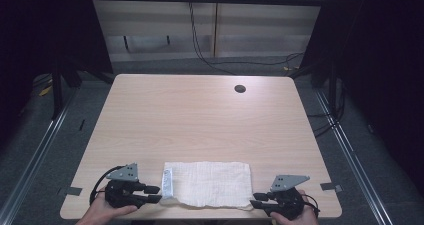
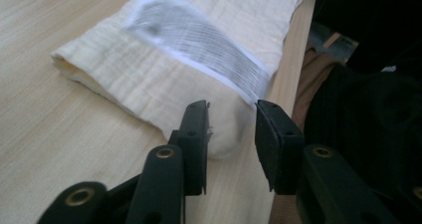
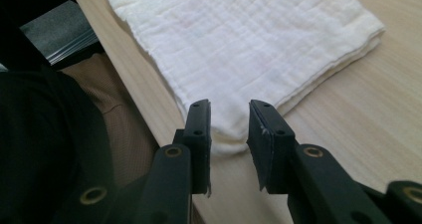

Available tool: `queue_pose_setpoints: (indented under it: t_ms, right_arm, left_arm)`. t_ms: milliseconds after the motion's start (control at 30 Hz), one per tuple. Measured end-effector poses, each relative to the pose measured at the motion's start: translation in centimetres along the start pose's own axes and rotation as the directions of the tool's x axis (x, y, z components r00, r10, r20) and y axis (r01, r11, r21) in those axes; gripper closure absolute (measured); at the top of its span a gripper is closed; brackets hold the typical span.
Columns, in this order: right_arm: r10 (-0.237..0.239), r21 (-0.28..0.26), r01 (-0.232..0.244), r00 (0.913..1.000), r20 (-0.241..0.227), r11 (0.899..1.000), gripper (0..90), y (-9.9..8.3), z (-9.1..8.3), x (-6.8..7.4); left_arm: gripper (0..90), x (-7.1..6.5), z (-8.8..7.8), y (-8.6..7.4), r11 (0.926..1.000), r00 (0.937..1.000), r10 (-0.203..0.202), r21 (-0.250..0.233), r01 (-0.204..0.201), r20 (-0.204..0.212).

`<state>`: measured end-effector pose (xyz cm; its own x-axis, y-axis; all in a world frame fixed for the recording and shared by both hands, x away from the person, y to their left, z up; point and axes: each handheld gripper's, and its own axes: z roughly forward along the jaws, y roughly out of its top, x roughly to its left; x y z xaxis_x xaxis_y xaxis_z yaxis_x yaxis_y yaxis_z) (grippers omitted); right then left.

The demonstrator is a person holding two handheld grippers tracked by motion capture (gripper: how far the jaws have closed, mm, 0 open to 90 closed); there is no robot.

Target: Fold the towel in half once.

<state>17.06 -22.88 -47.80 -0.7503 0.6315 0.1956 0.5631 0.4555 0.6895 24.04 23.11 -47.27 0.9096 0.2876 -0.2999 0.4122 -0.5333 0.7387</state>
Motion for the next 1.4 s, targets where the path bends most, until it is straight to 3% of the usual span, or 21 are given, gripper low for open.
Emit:
queue_pose_setpoints:
  t_ms: [267,433,533,700,800,867,1200,1400]
  right_arm:
    - [0.014,-0.031,-0.013,0.9994,0.032,0.999,67.8,0.8,0.2,-0.6]
    - [0.013,-0.037,-0.011,0.9987,0.050,0.999,64.7,1.9,0.7,-1.3]
    - [-0.004,-0.001,0.004,0.9971,0.076,1.000,61.6,3.2,1.5,-1.9]
    - [0.023,0.009,-0.024,0.9924,0.121,1.000,56.3,5.0,2.5,-3.4]
    - [0.029,0.036,-0.034,0.9880,0.152,0.999,51.1,4.8,3.3,-4.0]
    - [0.048,0.031,-0.054,0.9872,0.152,0.998,49.5,4.4,3.7,-4.3]
    - [0.039,0.046,-0.047,0.9860,0.162,0.998,47.8,3.3,4.3,-3.7]
    - [-0.017,0.063,0.006,0.9852,0.171,0.998,52.0,3.4,4.7,-3.1]
  left_arm:
    - [62.0,1.0,-1.9,0.2,0.9925,0.9975,-0.045,-0.116,0.039,-0.054]
    - [66.7,2.1,-1.3,1.3,0.9954,0.9897,-0.044,-0.090,0.032,-0.137]
    - [68.5,3.7,-0.3,2.8,0.9979,0.9864,-0.031,-0.061,0.021,-0.162]
    - [64.4,6.0,1.6,4.3,0.9982,0.9865,-0.052,-0.038,0.047,-0.155]
    - [65.4,6.8,2.6,4.3,0.9979,0.9889,-0.062,-0.029,0.058,-0.135]
    - [65.0,6.7,2.9,4.2,0.9986,0.9856,-0.049,-0.026,0.045,-0.162]
    - [58.8,7.1,4.4,3.7,0.9981,0.9853,-0.055,0.016,0.059,-0.162]
    - [58.3,7.0,5.0,3.4,0.9982,0.9835,-0.043,0.034,0.050,-0.176]
